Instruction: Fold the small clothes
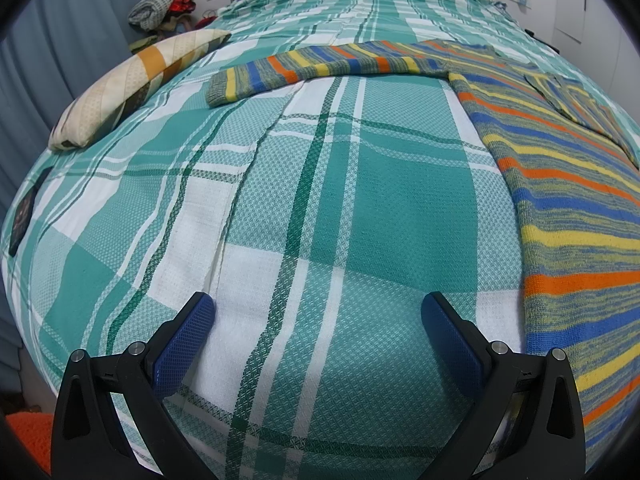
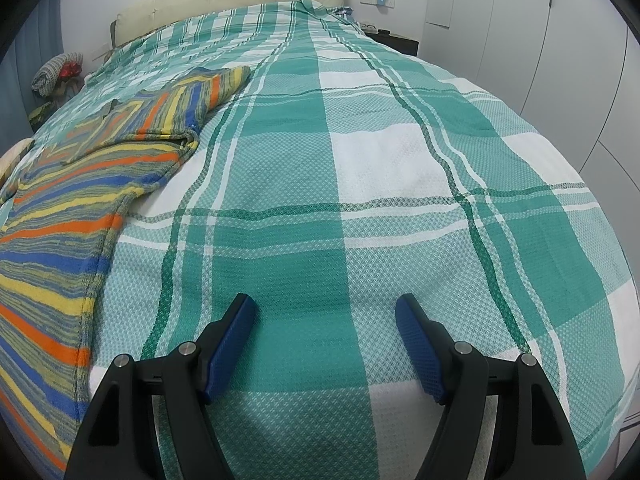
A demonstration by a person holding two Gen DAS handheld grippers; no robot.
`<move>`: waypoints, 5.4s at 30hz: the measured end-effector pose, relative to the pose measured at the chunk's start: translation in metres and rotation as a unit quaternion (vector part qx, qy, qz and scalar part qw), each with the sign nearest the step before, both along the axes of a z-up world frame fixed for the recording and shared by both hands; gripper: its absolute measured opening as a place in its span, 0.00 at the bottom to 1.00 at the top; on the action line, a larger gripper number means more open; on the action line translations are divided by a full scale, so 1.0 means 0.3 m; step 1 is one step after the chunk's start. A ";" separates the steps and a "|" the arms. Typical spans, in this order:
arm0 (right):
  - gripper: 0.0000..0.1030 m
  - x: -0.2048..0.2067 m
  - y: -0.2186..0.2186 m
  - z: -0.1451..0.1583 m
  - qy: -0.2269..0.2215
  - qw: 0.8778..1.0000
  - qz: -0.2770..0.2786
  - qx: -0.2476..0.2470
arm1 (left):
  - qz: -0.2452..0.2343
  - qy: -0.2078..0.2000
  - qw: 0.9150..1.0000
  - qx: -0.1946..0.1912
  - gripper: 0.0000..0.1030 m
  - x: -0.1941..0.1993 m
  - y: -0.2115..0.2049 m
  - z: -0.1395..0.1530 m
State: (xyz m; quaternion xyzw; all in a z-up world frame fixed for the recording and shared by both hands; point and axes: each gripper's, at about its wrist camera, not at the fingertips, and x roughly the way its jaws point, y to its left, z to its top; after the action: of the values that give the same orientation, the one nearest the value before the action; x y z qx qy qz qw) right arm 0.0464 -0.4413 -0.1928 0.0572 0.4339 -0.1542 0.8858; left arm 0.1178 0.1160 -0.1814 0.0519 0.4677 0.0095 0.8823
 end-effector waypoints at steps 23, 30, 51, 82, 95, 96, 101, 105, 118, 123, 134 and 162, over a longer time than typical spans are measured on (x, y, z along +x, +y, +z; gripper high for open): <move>0.71 -0.003 0.002 0.001 0.000 1.000 0.000 0.000 | 0.000 0.000 1.000 0.000 0.99 -0.001 -0.001 -0.001; 0.71 -0.001 0.000 0.000 0.000 1.000 0.000 -0.001 | 0.000 0.002 1.000 -0.002 0.99 -0.001 -0.001 0.000; 0.71 -0.003 -0.001 0.001 -0.001 1.000 -0.001 -0.003 | 0.221 0.052 0.888 -0.400 0.86 0.619 0.569 0.022; 0.72 0.000 -0.002 0.002 -0.003 1.000 -0.001 -0.004 | -0.211 0.066 0.962 -0.163 0.55 0.574 -0.825 0.280; 0.74 -0.001 0.009 0.001 -0.003 1.000 -0.002 -0.007 | -0.087 0.036 0.987 -0.132 0.64 0.420 -0.283 0.184; 0.74 -0.002 0.010 0.001 -0.003 1.000 -0.002 -0.008 | -0.068 0.033 0.986 -0.148 0.64 0.446 -0.252 0.185; 0.74 -0.004 0.015 -0.001 -0.003 1.000 -0.004 -0.012 | 0.002 0.020 0.977 -0.212 0.63 0.612 -0.212 0.202; 0.75 -0.002 0.016 -0.002 -0.002 1.000 -0.005 -0.013 | -0.037 0.040 0.991 -0.125 0.62 0.698 -0.334 0.135; 0.75 -0.001 0.014 -0.003 -0.001 1.000 -0.005 -0.012 | -0.042 0.055 0.996 -0.061 0.71 0.484 -0.243 0.108; 0.75 -0.002 0.016 -0.001 -0.001 1.000 -0.006 -0.017 | -0.044 0.037 0.997 -0.057 0.81 0.288 -0.176 0.132; 0.80 -0.070 0.102 0.128 -0.003 0.993 -0.036 -0.116 | -0.015 0.025 0.999 -0.045 0.87 -0.029 -0.058 0.025; 0.80 -0.078 0.112 0.109 0.020 0.988 -0.042 -0.149 | -0.023 0.007 0.999 -0.038 0.97 -0.040 -0.057 -0.016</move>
State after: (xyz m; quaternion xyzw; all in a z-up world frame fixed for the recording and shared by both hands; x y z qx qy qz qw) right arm 0.0229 -0.4077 -0.1600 -0.0602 0.4210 -0.2550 0.8684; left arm 0.1057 0.0988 -0.1862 0.0293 0.4726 -0.0289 0.8803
